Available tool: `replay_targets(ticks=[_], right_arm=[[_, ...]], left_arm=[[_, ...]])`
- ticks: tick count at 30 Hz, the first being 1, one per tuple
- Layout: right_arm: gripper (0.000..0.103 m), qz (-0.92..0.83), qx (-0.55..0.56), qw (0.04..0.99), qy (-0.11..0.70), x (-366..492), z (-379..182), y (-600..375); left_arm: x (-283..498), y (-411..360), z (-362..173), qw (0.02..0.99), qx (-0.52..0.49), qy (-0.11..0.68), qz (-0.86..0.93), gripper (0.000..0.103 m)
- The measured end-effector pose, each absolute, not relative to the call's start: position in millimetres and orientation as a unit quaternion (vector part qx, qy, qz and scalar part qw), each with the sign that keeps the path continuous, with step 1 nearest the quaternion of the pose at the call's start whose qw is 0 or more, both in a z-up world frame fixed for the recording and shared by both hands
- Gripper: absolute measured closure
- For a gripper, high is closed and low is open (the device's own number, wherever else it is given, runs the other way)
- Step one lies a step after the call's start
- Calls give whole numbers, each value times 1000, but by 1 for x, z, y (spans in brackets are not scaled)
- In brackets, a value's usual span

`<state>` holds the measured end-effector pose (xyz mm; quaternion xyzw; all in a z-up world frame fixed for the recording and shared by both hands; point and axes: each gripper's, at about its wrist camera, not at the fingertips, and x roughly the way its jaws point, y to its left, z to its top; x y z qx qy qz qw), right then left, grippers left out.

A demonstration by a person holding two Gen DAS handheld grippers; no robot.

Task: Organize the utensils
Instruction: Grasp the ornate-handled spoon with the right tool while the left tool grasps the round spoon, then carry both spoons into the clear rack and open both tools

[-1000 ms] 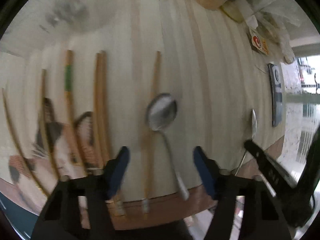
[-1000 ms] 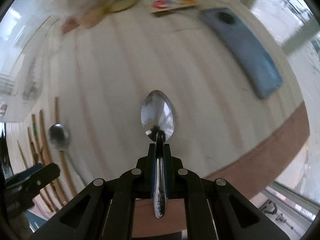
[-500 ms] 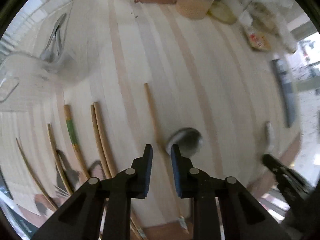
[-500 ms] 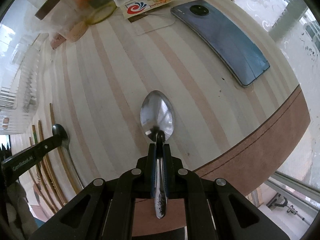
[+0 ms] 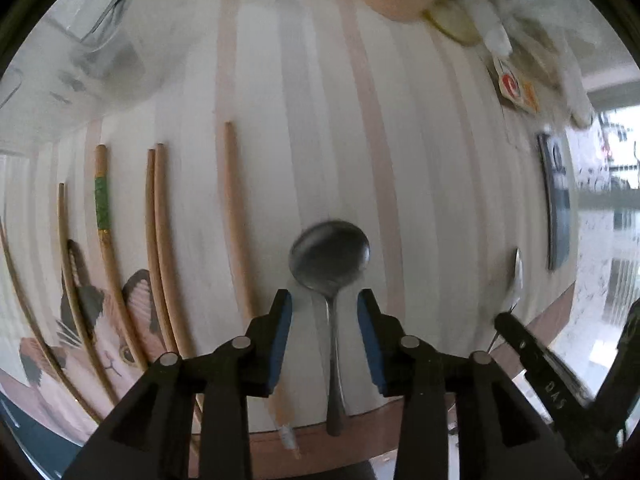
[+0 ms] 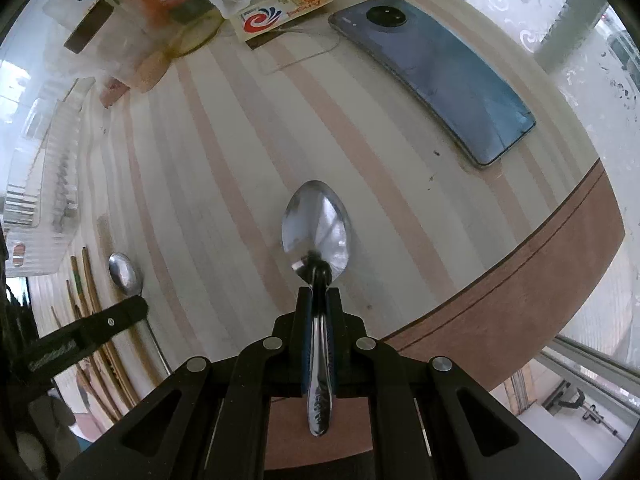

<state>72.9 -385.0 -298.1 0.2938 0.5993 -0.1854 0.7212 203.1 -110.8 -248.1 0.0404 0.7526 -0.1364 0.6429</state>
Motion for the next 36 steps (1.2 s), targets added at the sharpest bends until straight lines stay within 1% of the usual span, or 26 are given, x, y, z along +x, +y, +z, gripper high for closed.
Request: replay_targets(ticks=[3,7,8,12,13,14,20,24,29,33,34,36], right_arm=[[96,-187,297,721,598,73,-298,-388],[96,-184,298,722,597,75,-300,-391],[96,-184,297,723,596,75,-300,-389],[96,-182,295,725,595,79,-301,-391],[96,-182,295,725,595,79,-301,-391],[96,-182,294,726,595,79,-300,-390],[96,-187,290,730,590,76,-298,-386],[96,-187,284,732,590,76,-295,-386],[96,-187,271,745,580,79,-282,-386],[96,-183,255,763,565,83,-260,-385],[96,-182,248,769,561,85,-252,-384],[96,-182,238,778,553,88,-240,-383]], left_arm=[[211,-105,-239,651,63,745,-131,70],[212,-128,-234,665,108,727,-131,52],[212,-131,-233,668,118,724,-130,52],[211,-148,-227,684,168,698,-129,53],[209,-152,-225,688,175,691,-134,64],[208,-156,-223,691,181,686,-141,65],[191,-178,-216,694,205,674,-151,65],[179,-183,-201,705,215,659,-153,65],[168,-168,-162,723,209,639,-161,65],[168,-159,-135,738,190,625,-169,65],[167,-152,-121,744,183,619,-172,65],[167,-143,-115,752,171,611,-176,65]])
